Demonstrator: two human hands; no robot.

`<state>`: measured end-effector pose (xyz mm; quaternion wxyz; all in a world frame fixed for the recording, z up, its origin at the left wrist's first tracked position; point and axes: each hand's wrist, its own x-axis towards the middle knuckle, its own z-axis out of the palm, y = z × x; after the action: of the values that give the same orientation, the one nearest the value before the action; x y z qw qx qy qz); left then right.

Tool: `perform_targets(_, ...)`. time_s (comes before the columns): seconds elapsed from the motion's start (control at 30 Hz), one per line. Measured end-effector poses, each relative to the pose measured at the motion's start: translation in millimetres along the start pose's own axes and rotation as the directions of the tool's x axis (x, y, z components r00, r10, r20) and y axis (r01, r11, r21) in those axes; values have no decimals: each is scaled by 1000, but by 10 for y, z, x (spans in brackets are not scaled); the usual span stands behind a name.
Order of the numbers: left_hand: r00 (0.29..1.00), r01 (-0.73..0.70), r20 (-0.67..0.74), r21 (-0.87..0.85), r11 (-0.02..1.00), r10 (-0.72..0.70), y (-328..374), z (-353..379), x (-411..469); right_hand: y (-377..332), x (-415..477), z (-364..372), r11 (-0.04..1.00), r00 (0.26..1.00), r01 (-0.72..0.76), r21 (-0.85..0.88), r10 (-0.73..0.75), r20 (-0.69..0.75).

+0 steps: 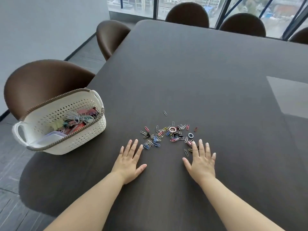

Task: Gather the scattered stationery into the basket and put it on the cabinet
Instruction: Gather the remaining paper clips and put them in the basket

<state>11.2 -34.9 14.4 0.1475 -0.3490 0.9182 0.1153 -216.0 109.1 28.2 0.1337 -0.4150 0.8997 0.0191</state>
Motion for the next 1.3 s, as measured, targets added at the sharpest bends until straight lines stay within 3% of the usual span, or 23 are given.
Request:
perform_targets(0.17, 999, -40, -18, 27, 999, 41, 103, -121, 367, 101, 12, 109, 995, 991, -100, 21, 98, 90)
perform_targets(0.4, 997, -76, -10, 104, 992, 77, 228, -217, 780, 104, 303, 97, 1000, 997, -2, 11, 1, 74)
perform_targets(0.57, 999, -50, -7, 127, 991, 51, 253, -366, 1185, -9, 756, -4, 993, 992, 114, 14, -115, 55)
perform_targets(0.67, 992, -109, -42, 133, 985, 116, 222, -387, 1333, -93, 1031, -48, 974, 973, 228, 0, -228, 49)
perform_targets(0.73, 979, -162, -103, 125, 979, 175, 183, -364, 1362, -146, 1171, -78, 943, 943, 332, -6, -332, 39)
perform_targets(0.8, 941, -219, -252, 60, 974, 227, 151, -319, 1363, -176, 1255, -82, 889, 889, 458, 2, -458, 31)
perform_targets(0.9, 860, -260, -444, 47, 964, 253, 116, -230, 1377, -163, 1274, -30, 833, 827, 553, 5, -548, -123)
perform_targets(1.0, 834, -273, -491, 32, 962, 253, 114, -207, 1367, -136, 1263, 54, 822, 771, 569, -29, -545, -328)
perform_targets(1.3, 789, -307, -547, 48, 951, 282, 124, -220, 1350, -141, 1263, 124, 793, 689, 609, -22, -543, -481)
